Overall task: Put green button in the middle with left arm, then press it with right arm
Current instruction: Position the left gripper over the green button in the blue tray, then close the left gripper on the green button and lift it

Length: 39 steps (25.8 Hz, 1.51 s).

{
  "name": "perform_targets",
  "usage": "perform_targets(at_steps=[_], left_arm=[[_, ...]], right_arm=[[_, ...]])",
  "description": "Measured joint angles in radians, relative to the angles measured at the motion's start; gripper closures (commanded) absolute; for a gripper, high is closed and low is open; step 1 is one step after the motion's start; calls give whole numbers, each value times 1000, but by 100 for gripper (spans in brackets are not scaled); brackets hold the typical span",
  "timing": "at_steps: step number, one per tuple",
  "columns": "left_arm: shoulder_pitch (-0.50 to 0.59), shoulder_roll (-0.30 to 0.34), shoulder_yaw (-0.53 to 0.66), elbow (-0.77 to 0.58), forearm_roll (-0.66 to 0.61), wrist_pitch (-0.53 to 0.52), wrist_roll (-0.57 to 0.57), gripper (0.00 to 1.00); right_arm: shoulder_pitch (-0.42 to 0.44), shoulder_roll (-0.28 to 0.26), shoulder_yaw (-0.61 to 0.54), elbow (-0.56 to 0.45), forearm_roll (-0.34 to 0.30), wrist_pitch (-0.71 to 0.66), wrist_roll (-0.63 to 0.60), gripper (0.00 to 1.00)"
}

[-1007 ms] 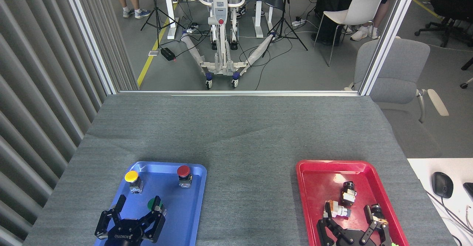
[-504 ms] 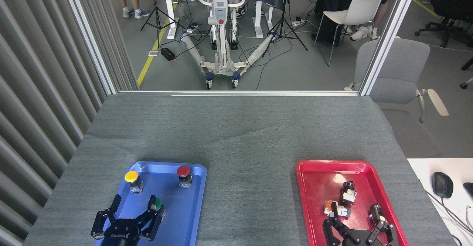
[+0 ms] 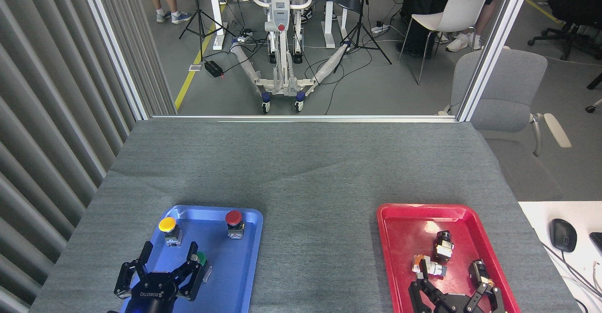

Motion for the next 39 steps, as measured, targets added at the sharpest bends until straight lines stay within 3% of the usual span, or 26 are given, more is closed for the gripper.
perform_targets(at_steps=[25, 39], left_arm=[[4, 28, -1, 39, -12, 3, -2, 1], [-2, 53, -5, 74, -13, -60, -6, 1]], right_arm=[[-26, -1, 34, 6, -34, 11, 31, 0], [-49, 20, 71, 5, -31, 15, 36, 0]])
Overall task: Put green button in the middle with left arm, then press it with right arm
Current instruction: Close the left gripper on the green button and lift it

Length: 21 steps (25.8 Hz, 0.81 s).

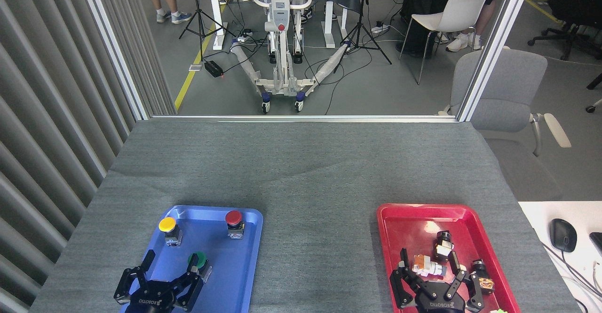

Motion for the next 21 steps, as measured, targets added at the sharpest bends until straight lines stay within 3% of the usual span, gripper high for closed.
perform_targets(at_steps=[21], left_arm=[[6, 5, 0, -1, 1, -3, -2, 1]], right_arm=[[8, -7, -2, -4, -3, 4, 2, 0]])
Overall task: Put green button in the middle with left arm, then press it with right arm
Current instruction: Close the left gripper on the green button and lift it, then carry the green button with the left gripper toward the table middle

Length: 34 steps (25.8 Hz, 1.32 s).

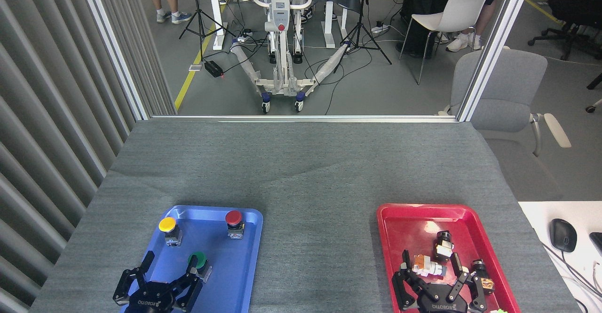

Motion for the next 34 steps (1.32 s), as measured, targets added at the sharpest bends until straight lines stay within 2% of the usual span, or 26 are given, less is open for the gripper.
perform_targets(at_steps=[10, 17, 24, 31, 34], left_arm=[[5, 8, -1, 21, 8, -20, -1, 1], [-2, 71, -2, 114, 0, -115, -53, 1], [-62, 84, -14, 240, -3, -206, -70, 2], [-123, 78, -58, 304, -4, -212, -73, 3], [-145, 68, -73, 327, -4, -184, -73, 4]], right_arm=[[-5, 1, -1, -1, 1, 9, -1, 0], [-4, -3, -1, 2, 0, 5, -1, 0], [-3, 1, 1, 10, -2, 3, -6, 0], [-2, 7, 13, 10, -1, 9, -14, 0], [-2, 7, 15, 13, -1, 9, -15, 0]])
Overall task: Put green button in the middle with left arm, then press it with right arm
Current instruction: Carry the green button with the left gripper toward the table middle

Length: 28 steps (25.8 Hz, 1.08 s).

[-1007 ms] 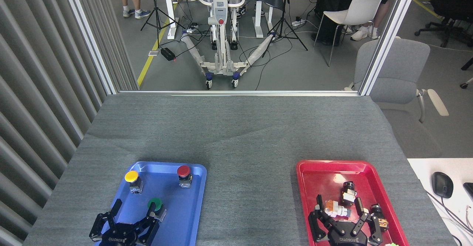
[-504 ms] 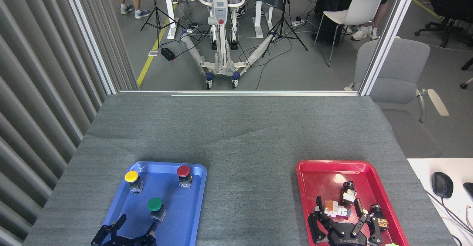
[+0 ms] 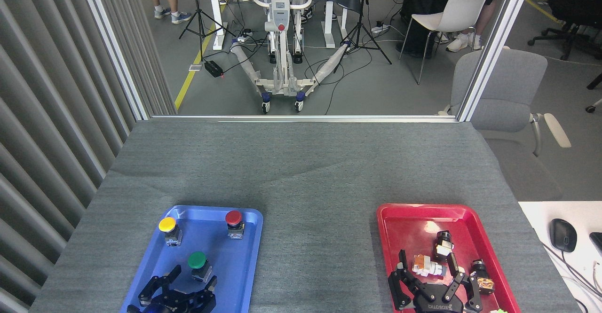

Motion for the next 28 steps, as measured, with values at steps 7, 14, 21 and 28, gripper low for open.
perform_targets(at_steps=[7, 14, 21, 28], left_arm=[[-20, -37, -12, 16, 2, 96, 7, 68], [-22, -25, -17, 11, 3, 17, 44, 100], [-123, -30, -150, -22, -4, -100, 90, 100], [-329, -159, -352, 211, -33, -96, 80, 100]], right_arm=[[-3, -1, 0, 13, 0, 2, 0, 0], [-4, -1, 2, 15, 0, 2, -1, 0], [-4, -3, 1, 16, -1, 5, -3, 0], [-4, -4, 2, 16, -1, 6, -4, 0]])
